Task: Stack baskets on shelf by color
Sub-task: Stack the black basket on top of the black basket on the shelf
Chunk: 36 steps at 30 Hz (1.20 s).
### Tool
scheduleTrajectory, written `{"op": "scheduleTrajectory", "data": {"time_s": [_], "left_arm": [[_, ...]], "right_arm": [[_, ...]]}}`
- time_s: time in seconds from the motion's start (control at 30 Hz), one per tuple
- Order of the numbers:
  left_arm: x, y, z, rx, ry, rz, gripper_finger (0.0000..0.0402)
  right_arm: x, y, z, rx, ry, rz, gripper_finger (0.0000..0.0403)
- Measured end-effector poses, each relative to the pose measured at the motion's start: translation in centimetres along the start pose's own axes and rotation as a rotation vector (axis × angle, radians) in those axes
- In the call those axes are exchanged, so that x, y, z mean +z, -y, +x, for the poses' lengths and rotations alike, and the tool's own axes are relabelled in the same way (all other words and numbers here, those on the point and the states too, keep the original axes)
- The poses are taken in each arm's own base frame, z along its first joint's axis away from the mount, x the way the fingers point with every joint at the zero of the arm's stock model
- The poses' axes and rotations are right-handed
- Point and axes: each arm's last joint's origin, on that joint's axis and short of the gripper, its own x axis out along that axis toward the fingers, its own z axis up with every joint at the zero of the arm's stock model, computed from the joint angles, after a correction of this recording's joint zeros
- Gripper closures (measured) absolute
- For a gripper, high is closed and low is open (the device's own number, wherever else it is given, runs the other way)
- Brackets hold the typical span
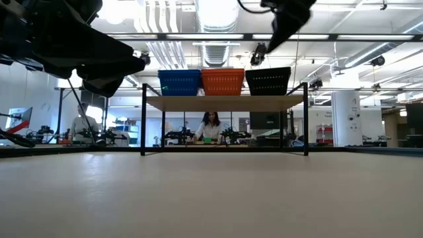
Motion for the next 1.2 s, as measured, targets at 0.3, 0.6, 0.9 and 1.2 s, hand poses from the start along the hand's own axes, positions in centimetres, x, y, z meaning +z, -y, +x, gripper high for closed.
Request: {"op": "scheduleTrajectory", "data": {"time_s": [0.3, 0.6, 0.9, 1.2], "left_arm": [[0.1, 0.0, 0.0, -0.001, 0.003, -0.001, 0.0291], [0.1, 0.1, 0.1, -0.001, 0.005, -0.002, 0.0291], [0.1, 0.1, 0.1, -0.001, 0.005, -0.002, 0.0291], [0.1, 0.1, 0.1, -0.001, 0.006, -0.001, 0.0291]], "right_arm": [[-2.4, -0.9, 2.1, 0.001, -0.163, -0.011, 0.0266], [-2.5, -0.8, 2.5, -0.046, -0.165, -0.086, 0.0346], [-2.6, -0.5, 2.5, -0.06, -0.181, -0.232, 0.0382], [-2.5, -0.2, 2.5, -0.104, -0.178, -0.191, 0.0323]]}}
